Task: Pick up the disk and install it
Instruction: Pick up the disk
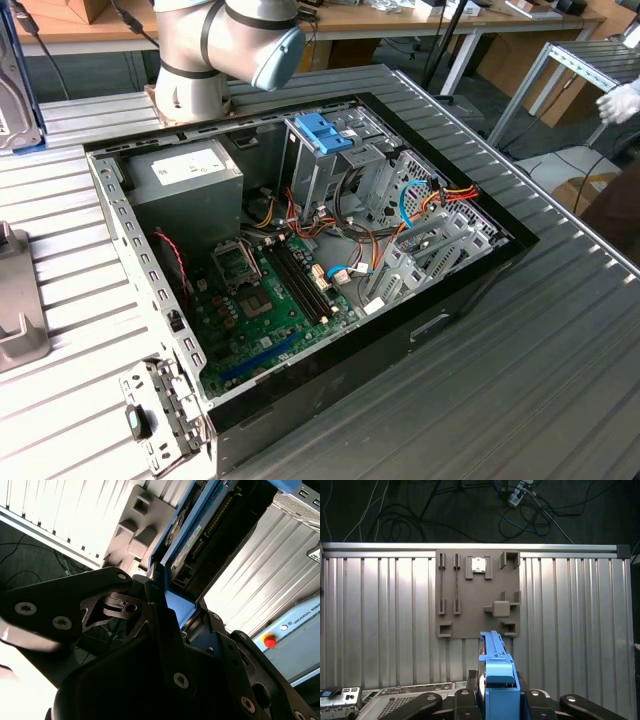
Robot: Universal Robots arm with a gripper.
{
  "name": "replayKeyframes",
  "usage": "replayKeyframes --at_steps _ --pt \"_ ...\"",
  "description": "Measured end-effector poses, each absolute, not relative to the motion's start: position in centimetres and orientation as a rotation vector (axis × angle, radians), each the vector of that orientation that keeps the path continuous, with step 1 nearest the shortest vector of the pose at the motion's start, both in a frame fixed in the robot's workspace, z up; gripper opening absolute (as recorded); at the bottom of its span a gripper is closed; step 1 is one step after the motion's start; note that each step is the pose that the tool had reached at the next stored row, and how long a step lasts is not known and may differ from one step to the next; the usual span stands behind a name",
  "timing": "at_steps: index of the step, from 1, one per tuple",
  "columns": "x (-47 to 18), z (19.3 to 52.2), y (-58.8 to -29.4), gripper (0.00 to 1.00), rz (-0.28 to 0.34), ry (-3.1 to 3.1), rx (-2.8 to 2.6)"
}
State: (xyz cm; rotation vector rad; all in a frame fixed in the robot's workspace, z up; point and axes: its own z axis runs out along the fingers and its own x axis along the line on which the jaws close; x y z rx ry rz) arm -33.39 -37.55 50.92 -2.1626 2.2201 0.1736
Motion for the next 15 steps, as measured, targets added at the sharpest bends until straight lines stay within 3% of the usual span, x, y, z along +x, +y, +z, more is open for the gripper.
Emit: replayKeyframes --at_steps 15 --pt "-32.69 50.91 -37.76 0.37 0.174 2.220 -2.163"
